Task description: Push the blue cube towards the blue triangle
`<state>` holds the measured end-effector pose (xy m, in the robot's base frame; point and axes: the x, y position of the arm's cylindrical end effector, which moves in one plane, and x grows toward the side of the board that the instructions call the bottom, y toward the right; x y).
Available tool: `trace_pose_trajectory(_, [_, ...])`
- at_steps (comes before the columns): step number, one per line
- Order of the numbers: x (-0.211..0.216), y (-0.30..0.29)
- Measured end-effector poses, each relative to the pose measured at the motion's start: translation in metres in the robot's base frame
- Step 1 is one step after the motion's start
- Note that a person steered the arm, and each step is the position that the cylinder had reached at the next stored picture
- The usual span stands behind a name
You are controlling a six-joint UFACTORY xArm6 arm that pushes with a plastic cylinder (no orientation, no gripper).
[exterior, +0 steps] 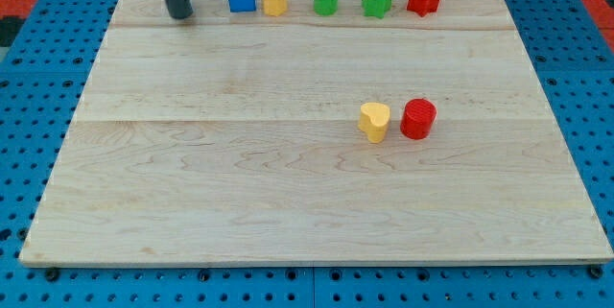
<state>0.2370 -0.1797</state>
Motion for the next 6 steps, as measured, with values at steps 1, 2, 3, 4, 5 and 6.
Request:
trace_pose_trajectory(1, [0.001, -0.089])
trace_pose_trajectory(2, [-0.033, -0.073])
trace_pose_trajectory(3, [-0.045, -0.019])
trace_pose_trajectory(4, [-0.046, -0.037])
trace_pose_trajectory(5, [-0.003, -0.099])
trace_pose_trajectory(6, [-0.016, -0.079])
